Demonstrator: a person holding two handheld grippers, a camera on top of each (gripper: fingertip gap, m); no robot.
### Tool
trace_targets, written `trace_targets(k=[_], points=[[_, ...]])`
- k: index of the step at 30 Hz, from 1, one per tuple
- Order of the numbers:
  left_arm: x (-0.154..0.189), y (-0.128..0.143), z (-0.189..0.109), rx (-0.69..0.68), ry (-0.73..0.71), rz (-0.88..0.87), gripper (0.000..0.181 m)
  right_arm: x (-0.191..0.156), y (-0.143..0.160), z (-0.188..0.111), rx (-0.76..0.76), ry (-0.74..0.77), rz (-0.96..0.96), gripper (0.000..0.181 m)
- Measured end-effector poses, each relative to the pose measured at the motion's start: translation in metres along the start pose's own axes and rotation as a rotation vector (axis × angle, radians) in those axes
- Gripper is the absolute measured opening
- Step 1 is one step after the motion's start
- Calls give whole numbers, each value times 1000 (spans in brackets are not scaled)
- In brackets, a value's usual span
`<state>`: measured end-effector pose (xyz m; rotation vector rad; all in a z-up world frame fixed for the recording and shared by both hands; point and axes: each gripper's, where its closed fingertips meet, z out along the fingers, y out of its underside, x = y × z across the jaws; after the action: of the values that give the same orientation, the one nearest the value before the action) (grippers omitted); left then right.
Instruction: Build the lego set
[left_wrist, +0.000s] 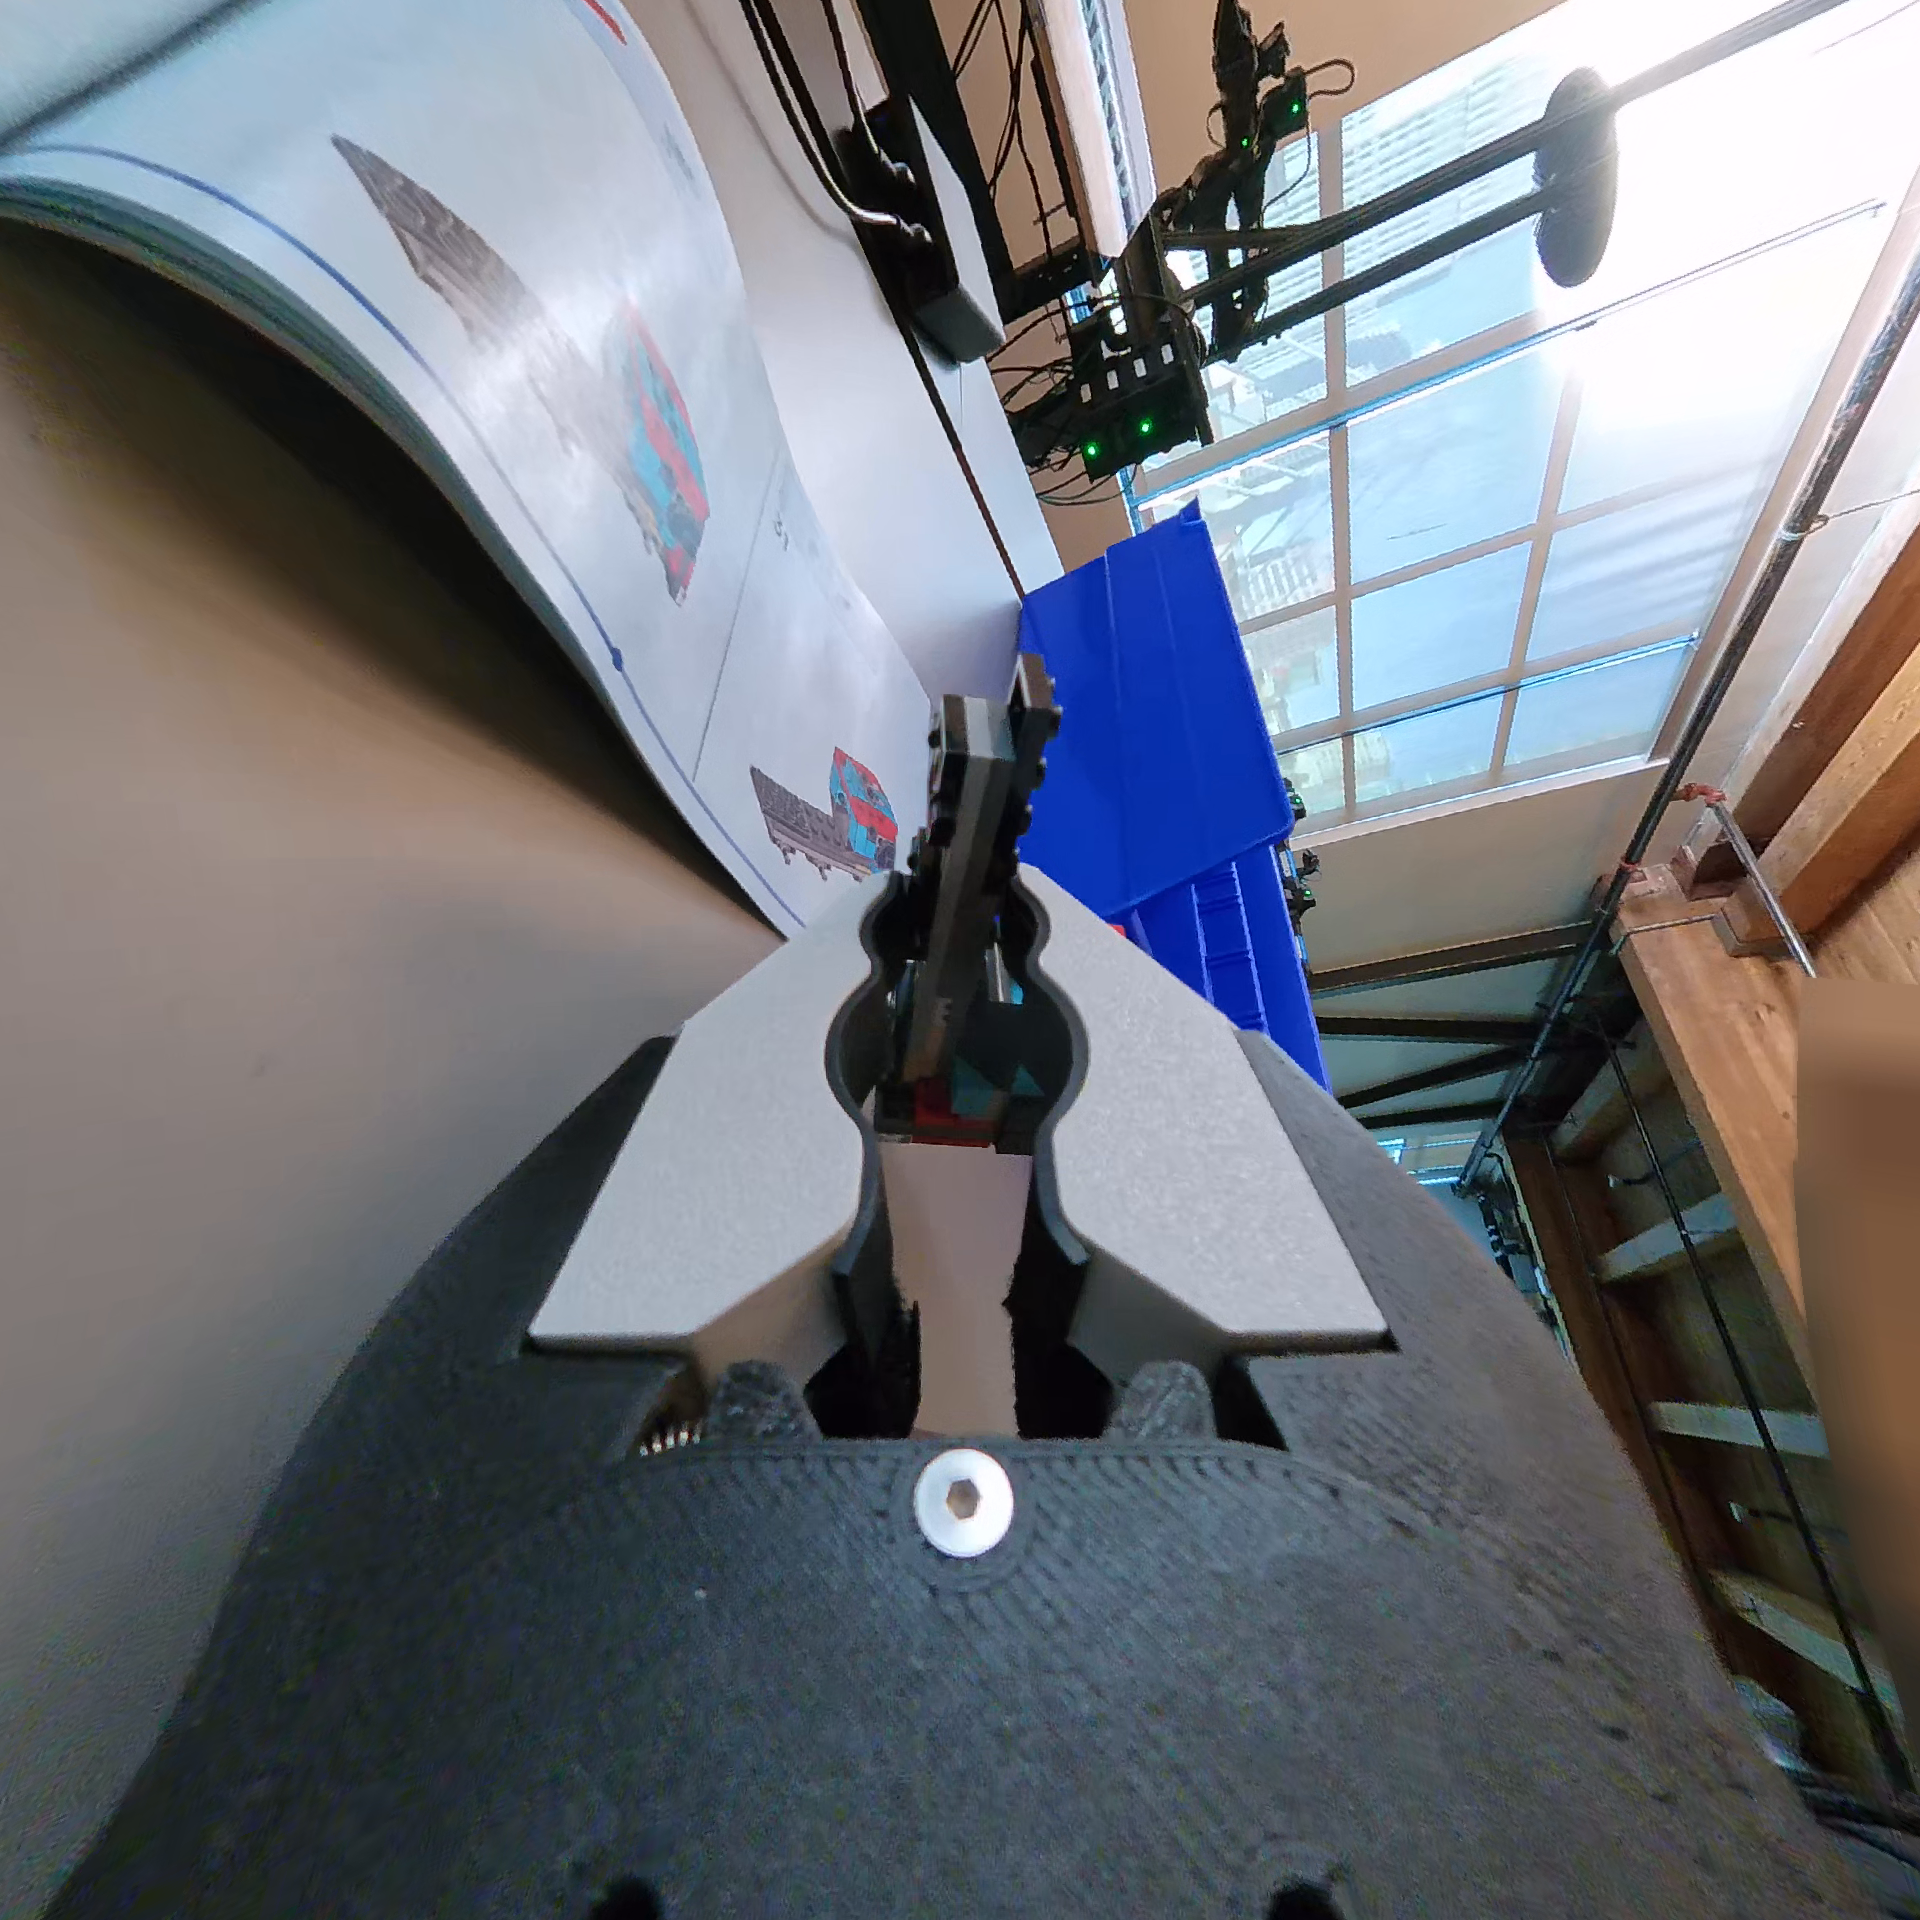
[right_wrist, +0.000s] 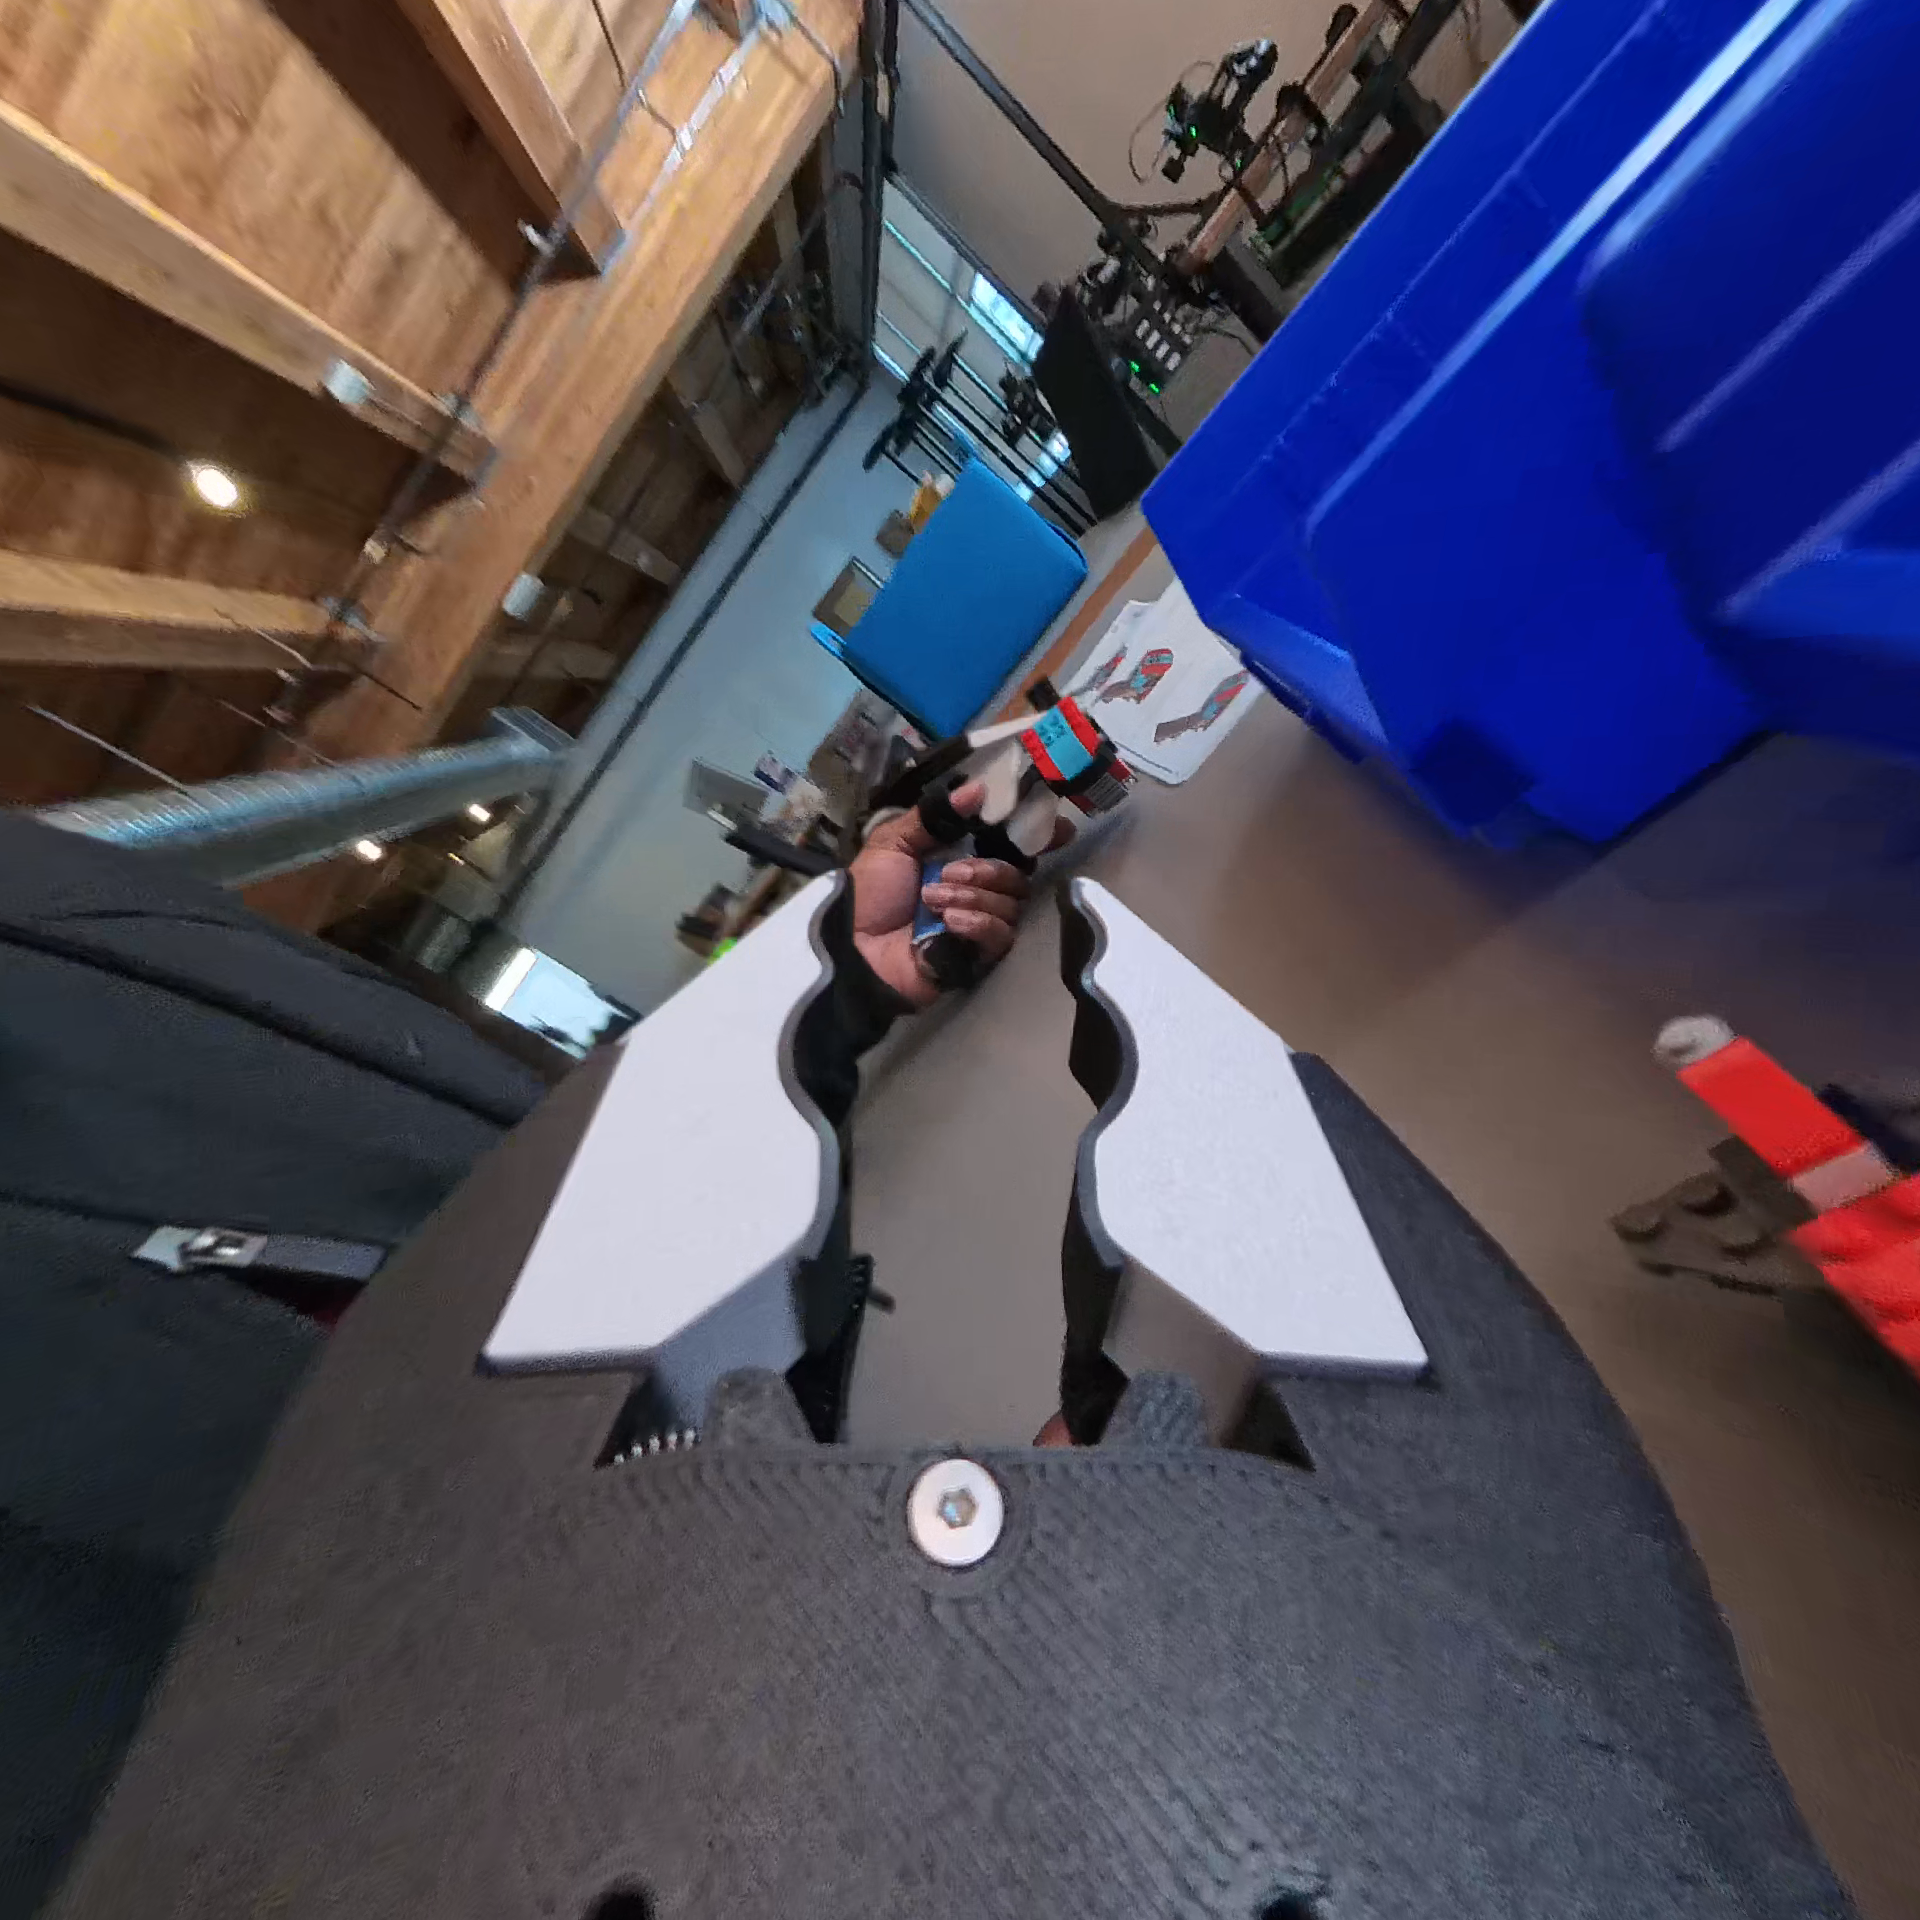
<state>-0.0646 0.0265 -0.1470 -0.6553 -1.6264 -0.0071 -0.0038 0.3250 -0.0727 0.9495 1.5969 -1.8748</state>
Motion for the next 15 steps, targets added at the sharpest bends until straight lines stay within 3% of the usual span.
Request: trace_targets(k=[8,12,15], points=[[6,2,-1,-26,63,-23,17,23,-66,-41,-227,418,-405,42],[7,5,0,-53,74,-35,17,66,-87,-65,-371,702,-417,45],[9,6,1,-67,91,-42,17,83,-85,-69,-476,791,-428,49]])
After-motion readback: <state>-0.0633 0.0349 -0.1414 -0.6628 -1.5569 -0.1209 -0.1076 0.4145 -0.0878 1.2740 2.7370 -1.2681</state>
